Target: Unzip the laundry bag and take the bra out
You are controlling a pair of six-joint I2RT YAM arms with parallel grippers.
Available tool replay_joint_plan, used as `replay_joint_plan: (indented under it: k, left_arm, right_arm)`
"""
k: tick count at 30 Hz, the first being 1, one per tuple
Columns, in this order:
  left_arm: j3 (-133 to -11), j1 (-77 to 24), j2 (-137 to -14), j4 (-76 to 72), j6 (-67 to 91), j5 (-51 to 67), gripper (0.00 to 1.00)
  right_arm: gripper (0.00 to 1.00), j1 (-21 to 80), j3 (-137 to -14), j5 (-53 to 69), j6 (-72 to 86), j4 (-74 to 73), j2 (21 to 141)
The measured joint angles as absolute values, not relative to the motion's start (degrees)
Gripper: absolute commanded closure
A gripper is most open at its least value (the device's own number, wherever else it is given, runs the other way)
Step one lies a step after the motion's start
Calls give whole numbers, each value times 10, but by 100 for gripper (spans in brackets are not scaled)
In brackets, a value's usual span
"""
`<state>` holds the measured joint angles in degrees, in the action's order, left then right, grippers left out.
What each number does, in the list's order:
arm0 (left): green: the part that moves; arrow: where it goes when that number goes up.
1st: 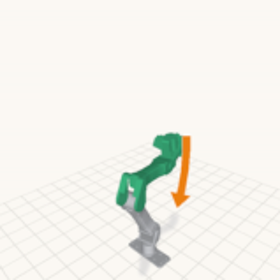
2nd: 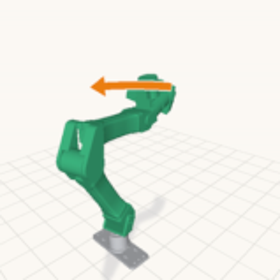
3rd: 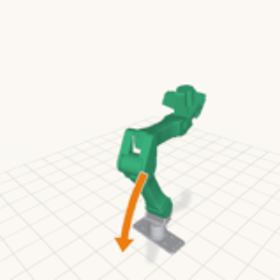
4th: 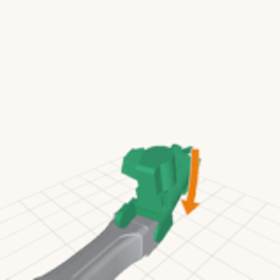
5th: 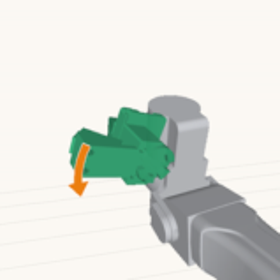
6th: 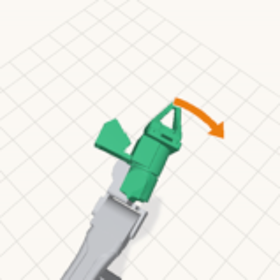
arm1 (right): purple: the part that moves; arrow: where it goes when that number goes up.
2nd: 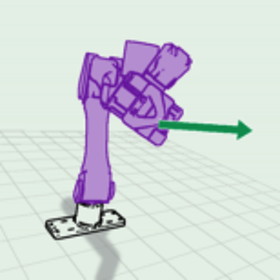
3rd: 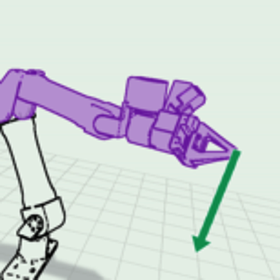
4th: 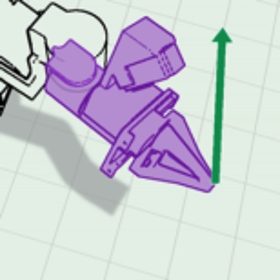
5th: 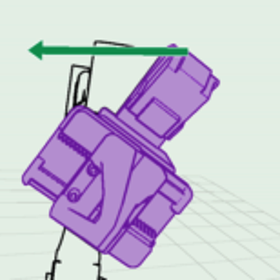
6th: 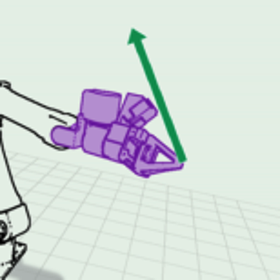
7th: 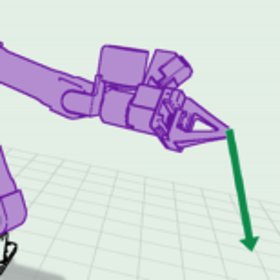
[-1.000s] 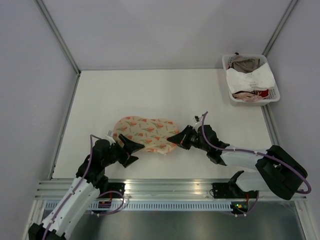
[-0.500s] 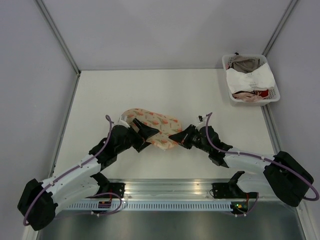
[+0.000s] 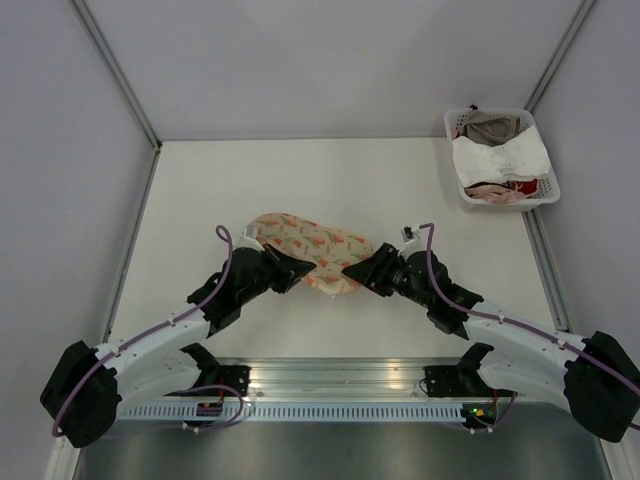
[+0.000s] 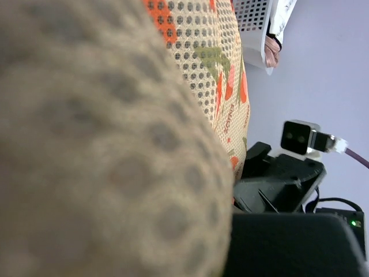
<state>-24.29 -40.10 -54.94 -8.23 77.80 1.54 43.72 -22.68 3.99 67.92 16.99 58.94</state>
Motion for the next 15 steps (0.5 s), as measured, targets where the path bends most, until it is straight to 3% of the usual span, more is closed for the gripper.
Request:
replay_joint_plan:
  k: [1,4,11,15]
  left_arm:
    - [-243,-401,-552,-85,778,14,98]
    - [-244,-402,-564,-94,778,1,98]
    - [-245,-402,-607,-100,801,-46,98]
    - [-270,-402,-656,-94,833,-62,98]
  right_arm:
    - [31,439,-232,39,663,153,580]
    - [20,443,-246,33,616,106,553]
    - [18,458,-262,1,510,7,512]
    - [19,514,-262,-44,465,-20,510]
